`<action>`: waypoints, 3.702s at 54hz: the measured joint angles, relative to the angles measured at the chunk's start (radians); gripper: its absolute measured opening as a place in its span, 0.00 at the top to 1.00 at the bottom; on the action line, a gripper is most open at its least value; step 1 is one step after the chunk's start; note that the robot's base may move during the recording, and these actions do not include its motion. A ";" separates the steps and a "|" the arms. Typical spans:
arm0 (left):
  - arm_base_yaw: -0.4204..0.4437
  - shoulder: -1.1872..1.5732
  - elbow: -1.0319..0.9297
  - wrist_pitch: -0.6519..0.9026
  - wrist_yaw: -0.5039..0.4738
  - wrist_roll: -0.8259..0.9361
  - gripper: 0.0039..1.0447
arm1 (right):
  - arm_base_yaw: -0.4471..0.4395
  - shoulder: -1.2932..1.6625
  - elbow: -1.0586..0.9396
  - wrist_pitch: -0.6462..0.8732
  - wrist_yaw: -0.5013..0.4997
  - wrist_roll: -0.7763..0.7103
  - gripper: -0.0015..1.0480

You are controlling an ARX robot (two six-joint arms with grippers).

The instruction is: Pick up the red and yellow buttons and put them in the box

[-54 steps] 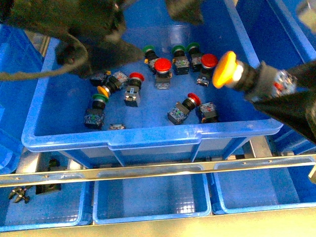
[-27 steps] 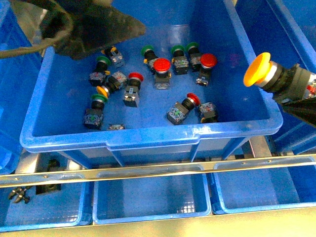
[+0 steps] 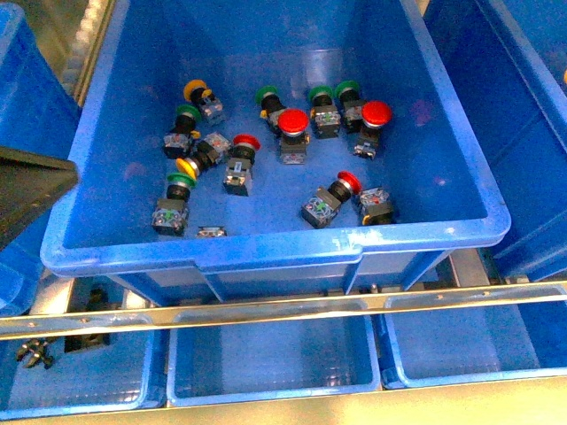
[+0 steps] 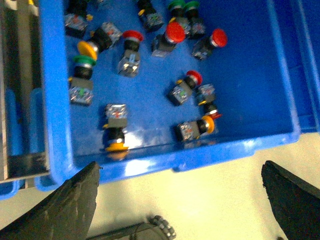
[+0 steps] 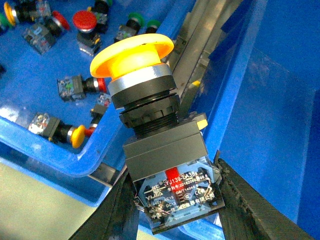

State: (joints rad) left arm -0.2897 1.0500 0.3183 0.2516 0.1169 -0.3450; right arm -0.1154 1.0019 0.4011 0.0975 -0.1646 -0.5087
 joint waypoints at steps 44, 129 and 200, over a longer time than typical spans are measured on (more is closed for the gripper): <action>0.283 -0.712 -0.298 0.087 -0.126 0.335 0.98 | -0.016 -0.194 -0.023 -0.007 0.063 0.259 0.67; 0.287 -1.035 -0.298 -0.252 -0.116 0.337 0.98 | 0.053 -0.171 -0.035 0.020 0.090 0.318 0.67; 0.288 -1.035 -0.298 -0.252 -0.116 0.340 0.07 | 0.140 0.336 0.213 0.264 0.089 0.372 0.67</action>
State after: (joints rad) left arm -0.0017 0.0147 0.0200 -0.0002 0.0006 -0.0048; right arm 0.0250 1.3376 0.6140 0.3611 -0.0757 -0.1364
